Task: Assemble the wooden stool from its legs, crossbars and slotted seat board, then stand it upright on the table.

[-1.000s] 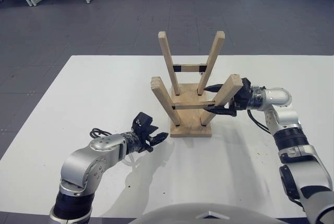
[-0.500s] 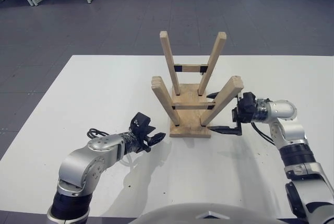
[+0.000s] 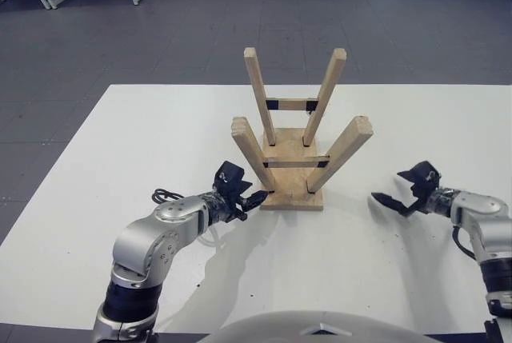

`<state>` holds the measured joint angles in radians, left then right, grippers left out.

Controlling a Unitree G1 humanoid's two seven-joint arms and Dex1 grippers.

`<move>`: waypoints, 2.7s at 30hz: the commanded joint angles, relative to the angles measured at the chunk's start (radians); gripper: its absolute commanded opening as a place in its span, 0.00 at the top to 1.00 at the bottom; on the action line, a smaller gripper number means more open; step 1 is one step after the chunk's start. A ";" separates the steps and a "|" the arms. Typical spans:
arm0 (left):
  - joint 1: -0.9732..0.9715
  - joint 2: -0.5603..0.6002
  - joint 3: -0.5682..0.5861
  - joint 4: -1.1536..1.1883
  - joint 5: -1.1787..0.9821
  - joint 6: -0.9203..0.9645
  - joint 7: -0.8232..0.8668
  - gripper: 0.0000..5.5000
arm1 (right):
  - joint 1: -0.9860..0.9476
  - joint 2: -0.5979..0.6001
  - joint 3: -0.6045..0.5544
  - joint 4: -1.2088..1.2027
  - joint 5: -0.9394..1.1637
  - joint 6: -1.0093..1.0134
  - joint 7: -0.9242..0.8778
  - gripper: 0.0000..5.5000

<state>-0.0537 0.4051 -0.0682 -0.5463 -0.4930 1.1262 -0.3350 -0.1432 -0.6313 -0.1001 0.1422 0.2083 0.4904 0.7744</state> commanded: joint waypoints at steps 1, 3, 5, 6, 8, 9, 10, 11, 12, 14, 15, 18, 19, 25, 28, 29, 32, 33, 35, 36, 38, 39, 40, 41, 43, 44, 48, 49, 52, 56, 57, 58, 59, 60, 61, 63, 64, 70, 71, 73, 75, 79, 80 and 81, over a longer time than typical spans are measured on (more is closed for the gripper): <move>-0.006 0.000 -0.050 0.051 0.057 -0.048 0.021 0.52 | -0.263 0.201 -0.225 -0.305 0.172 0.372 -0.376 0.00; -0.001 -0.013 -0.073 0.071 0.074 -0.068 0.025 0.52 | -0.343 0.280 -0.270 -0.433 0.244 0.476 -0.486 0.07; 0.001 -0.024 -0.090 0.092 0.090 -0.088 0.027 0.52 | -0.385 0.353 -0.292 -0.547 0.297 0.571 -0.580 0.15; 0.003 -0.026 -0.096 0.103 0.097 -0.097 0.027 0.52 | -0.412 0.402 -0.306 -0.606 0.326 0.617 -0.635 0.18; 0.012 -0.026 -0.101 0.114 0.108 -0.109 0.024 0.52 | -0.473 0.517 -0.348 -0.712 0.419 0.711 -0.730 0.23; 0.018 -0.025 -0.100 0.116 0.111 -0.112 0.025 0.52 | -0.488 0.568 -0.358 -0.767 0.463 0.762 -0.765 0.23; 0.023 -0.025 -0.098 0.118 0.114 -0.114 0.026 0.52 | -0.485 0.603 -0.355 -0.814 0.503 0.809 -0.783 0.23; 0.027 -0.026 -0.097 0.119 0.117 -0.116 0.027 0.52 | -0.479 0.627 -0.351 -0.848 0.533 0.847 -0.798 0.23; 0.031 -0.028 -0.097 0.120 0.121 -0.119 0.027 0.52 | -0.470 0.642 -0.344 -0.871 0.557 0.877 -0.807 0.23; 0.039 -0.028 -0.098 0.120 0.125 -0.122 0.027 0.52 | -0.463 0.647 -0.329 -0.893 0.585 0.917 -0.811 0.23; 0.040 -0.028 -0.099 0.119 0.125 -0.122 0.027 0.52 | -0.462 0.642 -0.323 -0.898 0.591 0.924 -0.811 0.23; 0.039 -0.029 -0.102 0.121 0.129 -0.123 0.024 0.52 | -0.567 0.638 -0.341 -0.891 0.579 0.796 -0.840 0.23; 0.040 -0.030 -0.102 0.121 0.130 -0.123 0.024 0.52 | -0.628 0.646 -0.353 -0.884 0.568 0.717 -0.860 0.23; 0.051 -0.033 -0.103 0.113 0.129 -0.120 0.026 0.52 | -0.536 0.606 -0.269 -0.867 0.617 0.777 -0.902 0.23; 0.046 -0.034 -0.107 0.120 0.132 -0.122 0.023 0.52 | -0.242 0.592 -0.155 -0.898 0.609 0.860 -0.887 0.23; 0.044 -0.036 -0.108 0.122 0.132 -0.122 0.022 0.52 | -0.207 0.586 -0.136 -0.904 0.601 0.855 -0.886 0.23; 0.047 -0.044 -0.111 0.124 0.136 -0.122 0.026 0.52 | -0.256 0.615 -0.116 -0.899 0.602 0.811 -0.910 0.23; 0.051 -0.047 -0.113 0.127 0.138 -0.124 0.027 0.52 | -0.300 0.629 -0.127 -0.888 0.608 0.785 -0.919 0.23; 0.056 -0.050 -0.115 0.131 0.141 -0.127 0.028 0.52 | -0.397 0.650 -0.166 -0.868 0.631 0.730 -0.939 0.23; 0.058 -0.050 -0.115 0.133 0.141 -0.128 0.029 0.52 | -0.464 0.656 -0.201 -0.851 0.656 0.702 -0.957 0.23; 0.063 -0.050 -0.113 0.134 0.141 -0.129 0.028 0.52 | -0.573 0.652 -0.259 -0.819 0.687 0.652 -0.994 0.23; 0.067 -0.049 -0.112 0.132 0.141 -0.130 0.028 0.52 | -0.634 0.638 -0.294 -0.794 0.703 0.626 -1.018 0.23; 0.074 -0.046 -0.109 0.126 0.139 -0.128 0.027 0.52 | -0.694 0.610 -0.327 -0.761 0.709 0.597 -1.032 0.23; 0.081 -0.043 -0.104 0.118 0.135 -0.124 0.026 0.52 | -0.736 0.582 -0.352 -0.734 0.713 0.577 -1.041 0.23; 0.106 -0.033 -0.068 0.091 0.120 -0.114 0.024 0.52 | -0.716 0.491 -0.358 -0.674 0.671 0.546 -0.990 0.23; 0.114 -0.013 -0.040 0.076 0.110 -0.107 0.013 0.52 | -0.595 0.395 -0.319 -0.622 0.583 0.490 -0.899 0.23; 0.099 0.050 0.091 0.020 0.047 -0.065 -0.039 0.52 | -0.206 0.168 -0.163 -0.397 0.323 0.262 -0.607 0.23; 0.087 0.065 0.155 -0.008 0.005 -0.037 -0.059 0.52 | -0.140 0.147 -0.119 -0.352 0.282 0.205 -0.541 0.23; 0.002 0.128 0.344 -0.059 -0.145 0.058 -0.124 0.52 | -0.033 0.154 -0.048 -0.270 0.207 0.072 -0.434 0.23; -0.195 0.190 0.549 -0.053 -0.324 0.152 -0.132 0.52 | -0.041 0.220 0.079 -0.145 0.123 -0.058 -0.359 0.23; -0.238 0.190 0.575 -0.049 -0.359 0.169 -0.119 0.52 | -0.065 0.234 0.114 -0.097 0.098 -0.086 -0.335 0.23; -0.285 0.188 0.598 -0.036 -0.396 0.183 -0.107 0.52 | -0.098 0.251 0.150 -0.034 0.070 -0.115 -0.312 0.23; -0.328 0.179 0.616 -0.020 -0.433 0.189 -0.095 0.52 | -0.133 0.266 0.182 0.031 0.034 -0.155 -0.299 0.23; -0.362 0.170 0.626 -0.007 -0.460 0.191 -0.081 0.52 | -0.161 0.279 0.203 0.084 0.007 -0.191 -0.293 0.23; -0.406 0.152 0.623 0.011 -0.483 0.191 -0.053 0.52 | -0.183 0.292 0.207 0.129 -0.010 -0.218 -0.292 0.23; -0.482 0.083 0.554 0.023 -0.489 0.172 0.017 0.52 | -0.194 0.312 0.210 0.180 -0.029 -0.257 -0.293 0.23; -0.510 0.041 0.510 0.024 -0.484 0.160 0.050 0.52 | -0.188 0.318 0.212 0.194 -0.039 -0.270 -0.289 0.23; -0.621 -0.112 0.340 0.078 -0.413 0.085 0.195 0.52 | -0.134 0.313 0.236 0.205 -0.084 -0.301 -0.245 0.23; -0.630 -0.124 0.330 0.086 -0.405 0.076 0.209 0.52 | -0.127 0.314 0.241 0.203 -0.090 -0.302 -0.241 0.23; -0.634 -0.139 0.323 0.086 -0.409 0.073 0.229 0.52 | -0.115 0.315 0.248 0.192 -0.097 -0.300 -0.239 0.23; -0.660 -0.165 0.350 0.075 -0.463 0.079 0.251 0.52 | -0.108 0.314 0.254 0.182 -0.105 -0.295 -0.238 0.23; -0.753 -0.195 0.439 0.039 -0.598 -0.002 0.302 0.52 | -0.100 0.311 0.255 0.166 -0.113 -0.284 -0.235 0.23; -0.731 -0.186 0.443 0.022 -0.627 -0.005 0.306 0.52 | -0.101 0.308 0.254 0.162 -0.112 -0.280 -0.234 0.23; -0.699 -0.177 0.443 0.007 -0.651 -0.002 0.314 0.52 | -0.101 0.306 0.253 0.158 -0.111 -0.276 -0.233 0.23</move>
<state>-0.7970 0.2101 0.3704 -0.5178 -1.1079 1.1211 -0.0448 -0.2715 -0.3260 0.1285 0.2921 0.1193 0.1770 0.5186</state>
